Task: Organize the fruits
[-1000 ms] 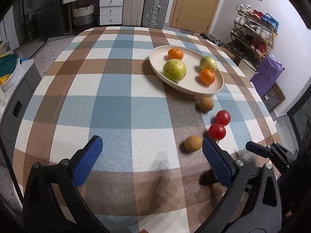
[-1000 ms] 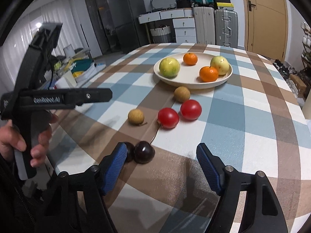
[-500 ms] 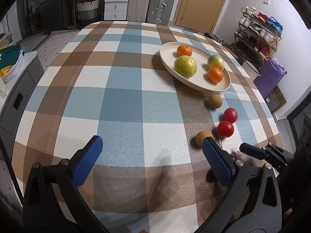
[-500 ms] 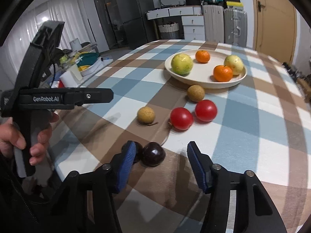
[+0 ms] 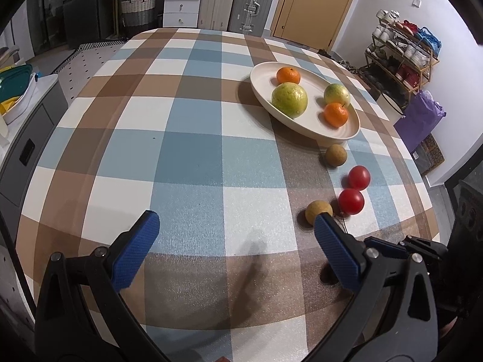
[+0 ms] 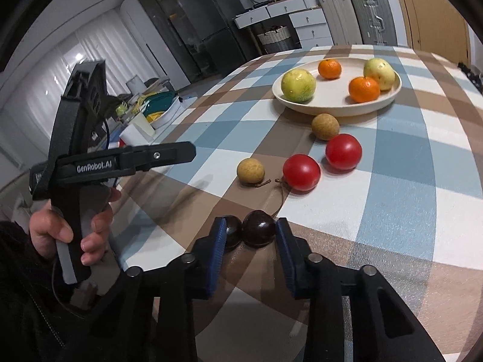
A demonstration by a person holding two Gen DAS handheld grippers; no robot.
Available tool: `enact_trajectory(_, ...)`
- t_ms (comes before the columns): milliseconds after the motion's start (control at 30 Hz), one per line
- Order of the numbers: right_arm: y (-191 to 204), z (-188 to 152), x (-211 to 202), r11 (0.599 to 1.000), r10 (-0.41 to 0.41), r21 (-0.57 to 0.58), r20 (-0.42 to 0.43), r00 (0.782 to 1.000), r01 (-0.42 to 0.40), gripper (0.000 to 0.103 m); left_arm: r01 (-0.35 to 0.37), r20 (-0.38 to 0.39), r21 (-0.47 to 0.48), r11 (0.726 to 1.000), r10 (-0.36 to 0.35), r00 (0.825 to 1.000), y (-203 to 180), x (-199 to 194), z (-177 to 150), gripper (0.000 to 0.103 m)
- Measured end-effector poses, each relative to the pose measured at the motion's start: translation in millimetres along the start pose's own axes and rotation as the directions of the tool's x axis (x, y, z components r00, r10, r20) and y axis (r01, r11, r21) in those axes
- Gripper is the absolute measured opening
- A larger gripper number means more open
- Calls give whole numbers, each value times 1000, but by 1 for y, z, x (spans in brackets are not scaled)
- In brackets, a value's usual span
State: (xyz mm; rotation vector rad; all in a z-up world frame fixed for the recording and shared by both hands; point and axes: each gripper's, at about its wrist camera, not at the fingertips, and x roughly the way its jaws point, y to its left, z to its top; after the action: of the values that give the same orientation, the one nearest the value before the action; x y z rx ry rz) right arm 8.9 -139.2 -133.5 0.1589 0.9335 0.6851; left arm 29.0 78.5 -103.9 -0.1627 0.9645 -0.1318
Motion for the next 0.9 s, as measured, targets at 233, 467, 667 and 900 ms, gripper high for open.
enact_trajectory(233, -11, -2, -3, 998, 35, 57, 8, 999, -35, 21, -2, -3, 1, 1000, 2, 1000, -1, 0, 0, 102)
enact_trajectory(467, -12, -1, -8, 998, 40, 55, 34, 999, -42, 7, -4, -6, 9, 1000, 4, 1000, -4, 0, -1, 102)
enact_trajectory(667, -16, -2, -10, 997, 35, 72, 39, 999, -37, 7, -5, -13, 16, 1000, 6, 1000, -8, 2, -2, 102)
enact_trajectory(900, -14, 0, -8, 998, 28, 62, 34, 999, -30, 7, -11, -18, 9, 1000, 12, 1000, -5, 2, -3, 102)
